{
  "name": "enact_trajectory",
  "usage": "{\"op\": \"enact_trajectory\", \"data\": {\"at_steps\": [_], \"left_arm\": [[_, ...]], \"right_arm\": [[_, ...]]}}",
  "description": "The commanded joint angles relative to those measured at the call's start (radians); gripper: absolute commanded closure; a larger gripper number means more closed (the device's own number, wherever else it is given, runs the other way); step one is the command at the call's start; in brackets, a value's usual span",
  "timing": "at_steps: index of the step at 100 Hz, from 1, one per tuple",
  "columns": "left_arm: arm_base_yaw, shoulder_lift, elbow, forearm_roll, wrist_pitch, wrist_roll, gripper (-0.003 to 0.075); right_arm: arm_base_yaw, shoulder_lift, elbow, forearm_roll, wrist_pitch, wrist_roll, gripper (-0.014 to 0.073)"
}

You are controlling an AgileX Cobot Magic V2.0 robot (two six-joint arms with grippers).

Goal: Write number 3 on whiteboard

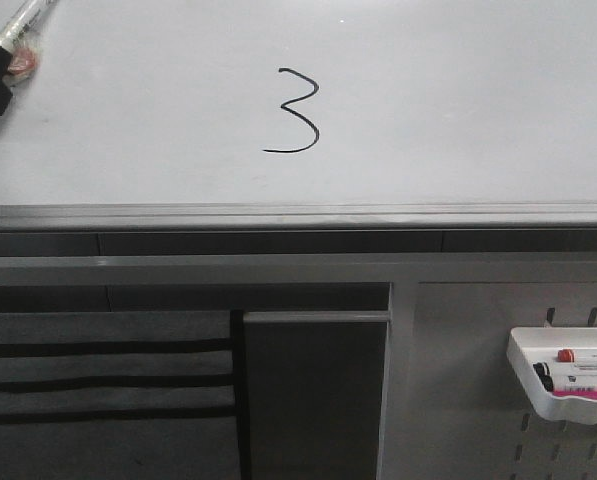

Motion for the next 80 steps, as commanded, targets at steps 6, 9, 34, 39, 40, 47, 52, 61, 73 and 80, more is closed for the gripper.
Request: {"op": "enact_trajectory", "data": {"at_steps": [6,9,34,39,40,47,52,61,73,80], "left_arm": [[0.002,-0.025,-0.024,-0.020,-0.038,-0.009,0.0740],[0.002,-0.025,-0.024,-0.020,-0.036,-0.009,0.0736],[0.002,-0.025,-0.024,-0.020,-0.033,-0.009,0.0484],[0.002,-0.025,-0.024,-0.020,-0.033,-0.011,0.0426],[0.002,-0.025,-0.024,-0.020,-0.033,-0.011,0.0419],[0.002,-0.027,-0.024,-0.020,-0.033,-0.011,0.0363],[0.002,-0.036,-0.026,-0.020,-0.033,-0.011,0.0335],[0.002,-0.073,-0.026,-0.016,-0.030,-0.011,0.0321],[0.007,-0.160,-0.028,0.012,0.026,-0.011,0.0321],[0.012,-0.212,-0.027,0.023,0.085,-0.012,0.0321]], "right_arm": [[-0.006,-0.021,-0.020,0.042,-0.026,0.002,0.0260],[-0.006,-0.021,-0.020,0.043,-0.026,0.002,0.0260],[-0.006,-0.021,-0.020,0.047,-0.026,0.002,0.0260],[-0.006,-0.021,-0.020,0.047,-0.026,0.003,0.0260],[-0.006,-0.021,-0.020,0.047,-0.026,0.005,0.0260],[-0.006,-0.021,-0.020,0.047,-0.026,0.014,0.0260],[-0.006,-0.021,-0.022,0.047,-0.023,0.029,0.0260],[-0.006,-0.026,-0.022,0.047,-0.023,0.085,0.0260],[-0.006,-0.046,-0.022,0.011,-0.033,0.212,0.0260],[-0.007,-0.067,-0.022,-0.052,-0.049,0.339,0.0260]]}}
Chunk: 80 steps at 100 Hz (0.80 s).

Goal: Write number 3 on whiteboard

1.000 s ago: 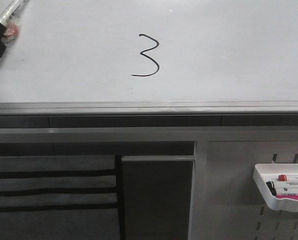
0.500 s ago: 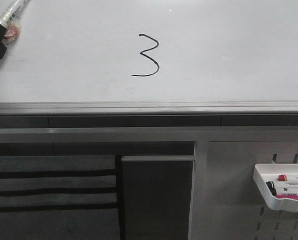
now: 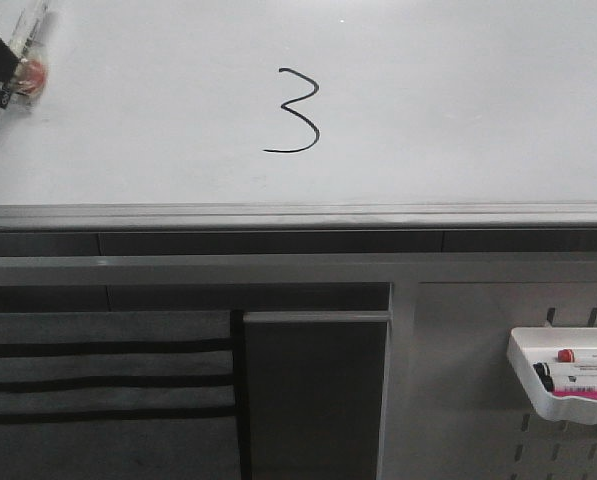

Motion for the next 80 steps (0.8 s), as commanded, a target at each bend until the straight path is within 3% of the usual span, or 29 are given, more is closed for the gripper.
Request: {"op": "enact_trajectory", "data": {"at_steps": [1,19,40,56,68,80], "left_arm": [[0.009,-0.100,-0.027,0.008,0.033,-0.013,0.0321],[0.009,-0.252,-0.027,0.143,0.250,-0.144,0.0321],[0.009,-0.425,-0.023,0.441,0.396,-0.471,0.0321],[0.009,-0.564,0.053,0.433,0.339,-0.561,0.0321],[0.009,-0.663,0.169,0.415,0.214,-0.561,0.0356],[0.009,-0.743,0.300,0.411,0.090,-0.561,0.0488]], "right_arm": [[-0.007,-0.045,-0.022,-0.039,-0.053,0.154,0.0260],[-0.007,-0.138,0.009,-0.223,-0.142,0.473,0.0260],[-0.007,-0.281,0.230,-0.230,-0.385,0.532,0.0260],[-0.007,-0.384,0.414,-0.226,-0.589,0.539,0.0267],[-0.007,-0.468,0.504,-0.226,-0.687,0.535,0.0412],[-0.007,-0.534,0.560,-0.229,-0.755,0.511,0.0610]]}}
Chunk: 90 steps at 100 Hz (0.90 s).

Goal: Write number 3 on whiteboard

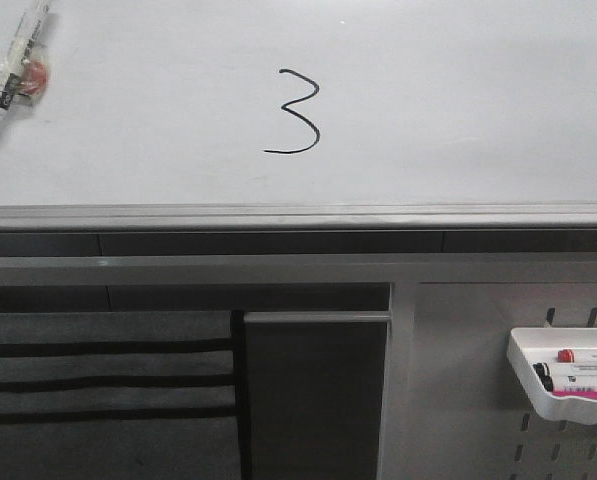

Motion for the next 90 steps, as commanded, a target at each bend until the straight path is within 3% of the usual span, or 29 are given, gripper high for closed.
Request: {"op": "enact_trajectory", "data": {"at_steps": [1,5,19,30,74,90], "left_arm": [[0.003,-0.048,0.058,-0.024,-0.176,-0.015,0.0507],[0.003,-0.068,0.098,-0.036,-0.220,-0.015,0.0567],[0.003,-0.102,0.212,-0.127,-0.433,-0.015,0.0738],[0.004,-0.100,0.271,-0.148,-0.563,-0.018,0.0741],[0.004,-0.098,0.345,-0.150,-0.559,-0.018,0.0741],[0.028,-0.242,0.406,-0.146,-0.564,-0.011,0.0741]], "right_arm": [[-0.006,-0.041,0.008,0.004,-0.139,-0.019,0.0620],[-0.006,-0.058,0.020,0.004,-0.158,-0.023,0.0662],[-0.006,-0.083,0.042,0.001,-0.218,-0.028,0.0662],[-0.006,-0.083,0.043,0.001,-0.228,-0.028,0.0662],[-0.006,-0.083,0.043,0.001,-0.228,-0.028,0.0662],[-0.006,-0.083,0.043,0.001,-0.226,-0.028,0.0662]]}}
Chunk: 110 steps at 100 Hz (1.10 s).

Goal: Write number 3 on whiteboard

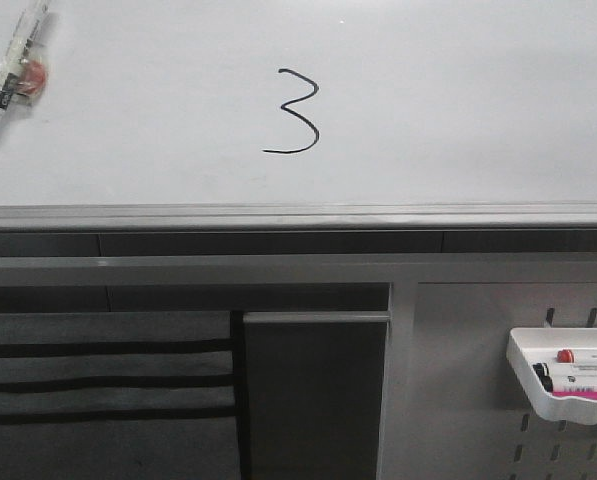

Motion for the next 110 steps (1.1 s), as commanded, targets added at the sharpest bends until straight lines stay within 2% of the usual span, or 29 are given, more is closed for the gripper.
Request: {"op": "enact_trajectory", "data": {"at_steps": [1,13,38,43,53,58,62,67,110], "left_arm": [[0.024,-0.079,0.008,-0.007,-0.080,-0.003,0.0741],[0.058,-0.208,0.075,-0.007,-0.080,-0.003,0.0741],[0.048,-0.376,0.175,0.002,-0.080,-0.027,0.0741],[0.041,-0.400,0.195,0.075,-0.080,-0.104,0.0741],[0.022,-0.453,0.228,0.352,-0.080,-0.387,0.0741],[0.013,-0.451,0.246,0.418,-0.095,-0.467,0.0741],[0.013,-0.451,0.261,0.418,-0.110,-0.473,0.0741],[0.013,-0.451,0.259,0.398,-0.062,-0.473,0.0741],[0.013,-0.451,0.259,0.370,-0.062,-0.473,0.0741]], "right_arm": [[-0.006,0.002,-0.026,0.001,-0.080,-0.011,0.0662],[-0.006,0.002,-0.026,0.001,-0.080,-0.011,0.0662],[-0.006,0.002,-0.026,0.001,-0.080,-0.011,0.0662],[-0.006,0.002,-0.026,0.001,-0.080,-0.011,0.0662],[-0.006,0.002,-0.026,0.001,-0.080,-0.011,0.0662],[-0.006,0.002,-0.026,0.001,-0.080,-0.011,0.0662],[-0.006,0.002,-0.026,0.001,-0.080,-0.011,0.0662],[-0.006,0.002,-0.026,0.001,-0.080,-0.011,0.0662],[-0.006,0.002,-0.026,0.001,-0.080,-0.011,0.0662]]}}
